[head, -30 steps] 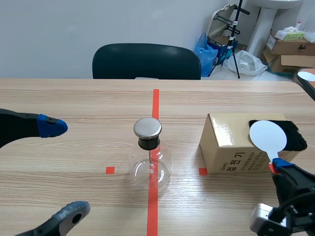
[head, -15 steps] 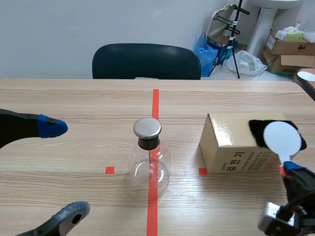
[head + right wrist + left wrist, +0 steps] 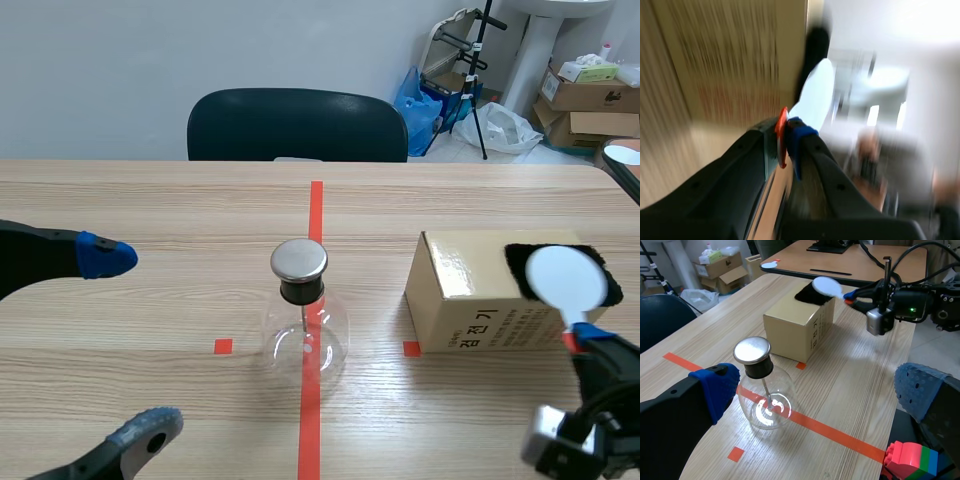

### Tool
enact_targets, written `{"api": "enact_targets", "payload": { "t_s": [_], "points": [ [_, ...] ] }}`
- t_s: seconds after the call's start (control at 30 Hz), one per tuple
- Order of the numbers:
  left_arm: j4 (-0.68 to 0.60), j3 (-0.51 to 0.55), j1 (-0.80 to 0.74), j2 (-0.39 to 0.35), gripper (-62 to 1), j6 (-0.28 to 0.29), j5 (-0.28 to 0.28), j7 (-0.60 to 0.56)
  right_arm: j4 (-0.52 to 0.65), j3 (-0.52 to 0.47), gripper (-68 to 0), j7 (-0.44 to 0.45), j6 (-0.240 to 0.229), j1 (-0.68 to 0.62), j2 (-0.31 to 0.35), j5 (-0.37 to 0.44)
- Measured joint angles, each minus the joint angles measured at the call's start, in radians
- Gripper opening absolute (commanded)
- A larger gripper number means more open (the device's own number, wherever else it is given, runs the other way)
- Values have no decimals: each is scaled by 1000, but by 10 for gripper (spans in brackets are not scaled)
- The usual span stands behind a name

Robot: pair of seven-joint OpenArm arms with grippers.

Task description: Do the electroscope experiment

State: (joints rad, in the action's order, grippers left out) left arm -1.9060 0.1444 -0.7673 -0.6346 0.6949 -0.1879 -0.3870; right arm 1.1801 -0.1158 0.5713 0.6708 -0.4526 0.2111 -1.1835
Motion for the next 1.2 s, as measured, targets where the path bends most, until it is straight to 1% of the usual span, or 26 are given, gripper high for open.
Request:
{"api": "enact_targets", "payload": {
  "t_s": [0.03,0.1,0.13,0.2,0.23,0.27,0.33,0.37,0.4,0.43,0.5,0.53,0.6,0.63,0.67,0.7,0.77,0.8,0.87,0.9,0.97,1.0,1.03,1.13,1.17,1.2],
  "points": [
    [0,0,0,0,14,0,0,0,6,10,-665,-40,3,-3,-6,0],
    [0,0,0,0,14,0,0,0,24,28,-665,-232,6,-8,-29,25],
    [0,0,0,0,14,0,0,0,29,26,-665,-267,-7,-8,-32,32],
    [0,0,0,0,14,0,0,0,29,6,-665,-126,-49,-9,-17,-2],
    [0,0,0,0,14,0,0,0,29,2,-665,-19,-35,-12,-6,-10],
    [0,0,0,0,14,0,0,0,29,6,-665,1,-20,-14,-3,-16],
    [0,0,0,0,14,0,0,0,29,26,-665,-166,-4,-14,-22,-23],
    [0,0,0,0,14,0,0,0,30,28,-665,-262,-14,-13,-32,-12],
    [0,0,0,0,14,0,0,0,31,24,-665,-287,-43,-11,-34,0],
    [0,0,0,0,14,0,0,0,30,13,-665,-228,-64,-11,-31,-9],
    [0,0,0,0,14,0,0,0,30,2,-665,-54,-52,-14,-16,-25],
    [0,0,0,0,14,0,0,0,31,8,-665,-69,-39,-14,-19,-39],
    [0,0,0,0,14,0,0,0,34,28,-665,-259,-13,-14,-46,-23],
    [0,0,0,0,14,0,0,0,39,28,-665,-323,-32,-14,-56,-10],
    [0,0,0,0,14,0,0,1,42,21,-665,-306,-65,-14,-53,-1],
    [0,0,0,0,14,0,0,0,42,9,-665,-213,-77,-14,-47,-19],
    [0,0,0,0,14,0,0,0,42,5,-665,-85,-44,-23,-35,-40],
    [0,0,0,0,14,0,0,0,43,11,-665,-126,-32,-23,-39,-45],
    [0,0,0,0,14,0,0,0,44,29,-665,-301,-29,-22,-60,-34],
    [0,0,0,0,14,0,0,0,46,27,-665,-318,-55,-22,-61,-28],
    [0,0,0,0,14,0,0,0,48,7,-665,-150,-96,-23,-45,-40],
    [0,0,0,0,14,0,0,0,48,5,-665,-55,-85,-27,-35,-44],
    [0,0,0,0,14,0,0,0,48,6,-665,-31,-77,-28,-33,-48],
    [0,0,0,0,14,0,0,0,58,30,-665,-269,-55,-28,-61,-40],
    [0,0,0,0,14,0,0,0,63,27,-665,-302,-76,-27,-61,-39],
    [0,0,0,0,14,0,0,0,64,18,-665,-251,-89,-27,-56,-38]
  ]
}}
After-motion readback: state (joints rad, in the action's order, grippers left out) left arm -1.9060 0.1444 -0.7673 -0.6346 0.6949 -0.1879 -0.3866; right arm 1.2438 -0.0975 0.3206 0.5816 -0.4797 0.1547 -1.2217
